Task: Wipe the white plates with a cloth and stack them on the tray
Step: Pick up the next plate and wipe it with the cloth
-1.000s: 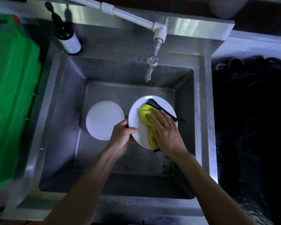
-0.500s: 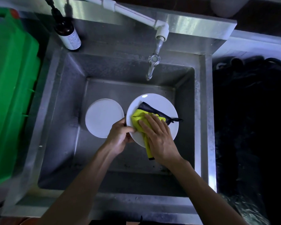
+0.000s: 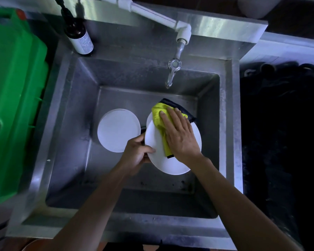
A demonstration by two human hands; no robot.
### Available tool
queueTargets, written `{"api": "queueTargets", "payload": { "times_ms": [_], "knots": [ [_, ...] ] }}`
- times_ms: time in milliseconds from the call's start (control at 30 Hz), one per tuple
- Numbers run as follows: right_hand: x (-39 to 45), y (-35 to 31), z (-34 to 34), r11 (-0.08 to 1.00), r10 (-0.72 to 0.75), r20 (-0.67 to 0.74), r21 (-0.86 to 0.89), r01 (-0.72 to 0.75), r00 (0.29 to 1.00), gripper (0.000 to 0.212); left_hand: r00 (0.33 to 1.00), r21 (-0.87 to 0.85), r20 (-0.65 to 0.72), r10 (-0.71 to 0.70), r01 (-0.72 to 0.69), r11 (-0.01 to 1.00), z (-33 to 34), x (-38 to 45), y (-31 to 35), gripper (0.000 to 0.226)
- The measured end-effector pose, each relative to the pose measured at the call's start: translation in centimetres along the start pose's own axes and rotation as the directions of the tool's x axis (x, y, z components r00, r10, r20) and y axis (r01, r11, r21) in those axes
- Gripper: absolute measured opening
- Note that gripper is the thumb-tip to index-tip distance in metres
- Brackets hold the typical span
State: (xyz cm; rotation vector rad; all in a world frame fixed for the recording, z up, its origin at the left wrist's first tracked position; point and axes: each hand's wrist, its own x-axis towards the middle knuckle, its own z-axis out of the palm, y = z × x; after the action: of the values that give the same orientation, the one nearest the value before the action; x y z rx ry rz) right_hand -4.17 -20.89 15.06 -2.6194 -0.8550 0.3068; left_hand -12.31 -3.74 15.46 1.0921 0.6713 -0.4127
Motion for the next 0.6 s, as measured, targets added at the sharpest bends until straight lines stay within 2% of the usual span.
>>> {"api": "queueTargets", "payload": {
  "times_ms": [100,300,433,600],
  "knots": [
    [-0.5,1.1,0.4,0.995,0.096,0.007,-0.027,-0.096,0.995,0.058,0.999,0.007,-0.039,0.013,-0.012,1.0,0.0,-0.4,-0.2,0.055],
    [-1.8,2.6,0.7,0.978,0.196,-0.001,-0.067,-0.195,0.981,0.058,0.991,-0.028,-0.117,0.066,-0.07,0.997,0.6,-0.9,0.4,0.05],
    [-2.9,2.2,0.7,0.971,0.236,-0.01,-0.035,-0.236,0.972,0.057,0.976,-0.071,-0.201,0.085,-0.101,0.992,1.0,-0.5,1.3,0.06],
    [-3.8,0.5,1.0,0.959,0.279,-0.008,0.046,-0.278,0.96,0.056,0.965,-0.137,-0.255,0.063,-0.1,0.985,1.5,-0.4,1.4,0.055]
  ]
}}
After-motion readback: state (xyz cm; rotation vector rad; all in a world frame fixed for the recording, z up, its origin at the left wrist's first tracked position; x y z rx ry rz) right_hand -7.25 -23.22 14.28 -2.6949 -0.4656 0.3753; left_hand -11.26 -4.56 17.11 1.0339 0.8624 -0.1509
